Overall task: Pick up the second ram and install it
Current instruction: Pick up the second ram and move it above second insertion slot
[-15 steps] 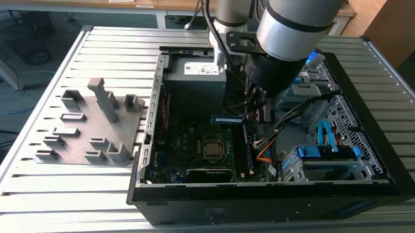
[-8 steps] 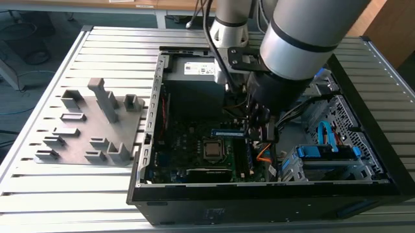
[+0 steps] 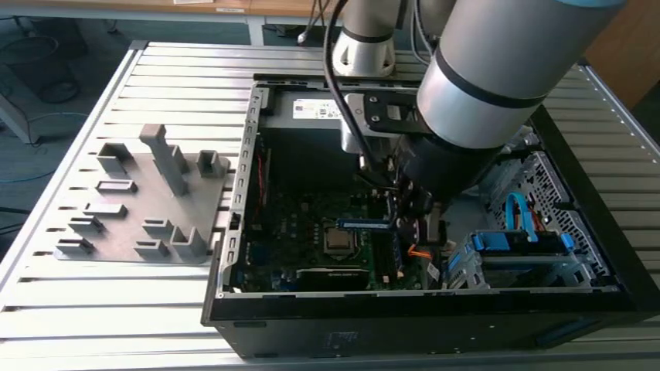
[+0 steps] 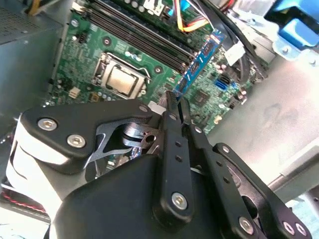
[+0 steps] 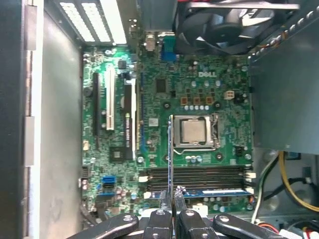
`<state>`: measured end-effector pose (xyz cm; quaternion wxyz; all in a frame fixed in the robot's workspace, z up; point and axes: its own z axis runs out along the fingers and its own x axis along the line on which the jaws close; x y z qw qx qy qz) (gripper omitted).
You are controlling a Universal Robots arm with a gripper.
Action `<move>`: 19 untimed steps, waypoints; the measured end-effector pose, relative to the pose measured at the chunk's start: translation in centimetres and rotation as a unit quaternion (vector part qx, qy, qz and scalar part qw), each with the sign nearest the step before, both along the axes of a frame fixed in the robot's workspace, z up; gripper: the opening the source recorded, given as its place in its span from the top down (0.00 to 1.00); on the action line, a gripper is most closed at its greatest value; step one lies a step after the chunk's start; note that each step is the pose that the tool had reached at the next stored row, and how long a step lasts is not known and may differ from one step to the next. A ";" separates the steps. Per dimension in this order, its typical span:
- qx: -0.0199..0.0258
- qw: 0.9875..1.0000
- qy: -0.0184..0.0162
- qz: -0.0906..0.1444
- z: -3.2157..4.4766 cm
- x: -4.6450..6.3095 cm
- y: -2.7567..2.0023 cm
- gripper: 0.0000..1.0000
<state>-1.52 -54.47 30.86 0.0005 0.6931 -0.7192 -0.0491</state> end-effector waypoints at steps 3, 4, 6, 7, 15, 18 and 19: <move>0.008 1.000 0.000 0.000 -0.07 -0.3 0.01 0.86; 0.008 1.000 0.000 0.000 -0.16 -0.3 0.06 0.86; 0.008 1.000 0.000 0.000 -0.43 -0.5 0.28 0.86; 0.008 1.000 0.000 0.000 -0.61 -0.6 0.47 0.86; 0.008 1.000 0.000 0.000 -1.25 -1.4 1.09 0.86; 0.008 1.000 0.000 0.000 -1.25 -1.4 1.09 0.86; 0.008 1.000 0.000 0.000 -1.25 -1.4 1.09 0.86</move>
